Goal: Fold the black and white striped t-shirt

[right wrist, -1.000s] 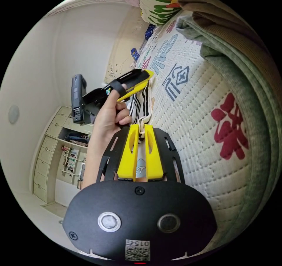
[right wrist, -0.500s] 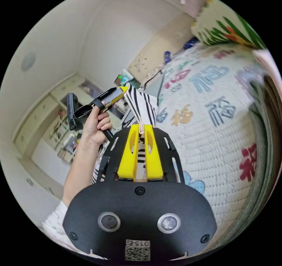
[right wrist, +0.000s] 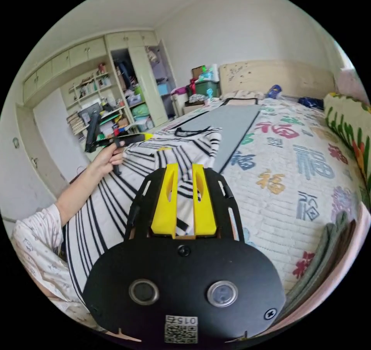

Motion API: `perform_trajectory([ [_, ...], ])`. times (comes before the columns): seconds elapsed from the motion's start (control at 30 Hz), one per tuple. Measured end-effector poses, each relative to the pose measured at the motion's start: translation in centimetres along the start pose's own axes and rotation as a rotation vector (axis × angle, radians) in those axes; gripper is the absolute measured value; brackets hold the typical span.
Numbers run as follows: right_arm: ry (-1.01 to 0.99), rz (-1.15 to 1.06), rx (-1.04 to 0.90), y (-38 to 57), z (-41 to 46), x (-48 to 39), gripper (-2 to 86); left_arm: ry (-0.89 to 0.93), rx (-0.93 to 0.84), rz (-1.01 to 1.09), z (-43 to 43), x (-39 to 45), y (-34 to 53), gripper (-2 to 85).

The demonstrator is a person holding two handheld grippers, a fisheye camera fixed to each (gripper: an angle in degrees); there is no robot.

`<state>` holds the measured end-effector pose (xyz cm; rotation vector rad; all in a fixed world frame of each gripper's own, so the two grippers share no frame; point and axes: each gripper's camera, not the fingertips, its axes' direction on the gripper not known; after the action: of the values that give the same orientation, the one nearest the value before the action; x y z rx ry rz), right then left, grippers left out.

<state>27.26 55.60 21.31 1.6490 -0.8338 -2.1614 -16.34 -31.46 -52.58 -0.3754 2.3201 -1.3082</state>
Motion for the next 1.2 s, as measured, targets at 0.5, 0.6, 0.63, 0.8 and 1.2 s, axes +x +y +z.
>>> perform_trajectory([
  [0.5,0.04,0.026,-0.297,5.2,17.9,6.6,9.1,0.421,-0.298,0.642,-2.3,9.3,6.6,8.5],
  [0.6,-0.006,0.054,-0.229,6.3,17.8,8.7,6.8,0.383,-0.306,0.642,-3.0,9.0,7.1,6.7],
  [0.63,0.004,0.057,-0.227,6.7,18.3,9.2,6.2,0.362,-0.314,0.637,-3.2,9.0,7.2,4.5],
  [0.8,0.074,0.001,-0.272,7.6,21.5,9.6,5.6,0.316,-0.344,0.689,-3.8,10.4,8.0,2.1],
  [1.2,0.102,0.003,-0.231,9.9,23.8,16.1,6.3,0.241,-0.332,0.728,-5.3,12.7,6.8,5.1],
])
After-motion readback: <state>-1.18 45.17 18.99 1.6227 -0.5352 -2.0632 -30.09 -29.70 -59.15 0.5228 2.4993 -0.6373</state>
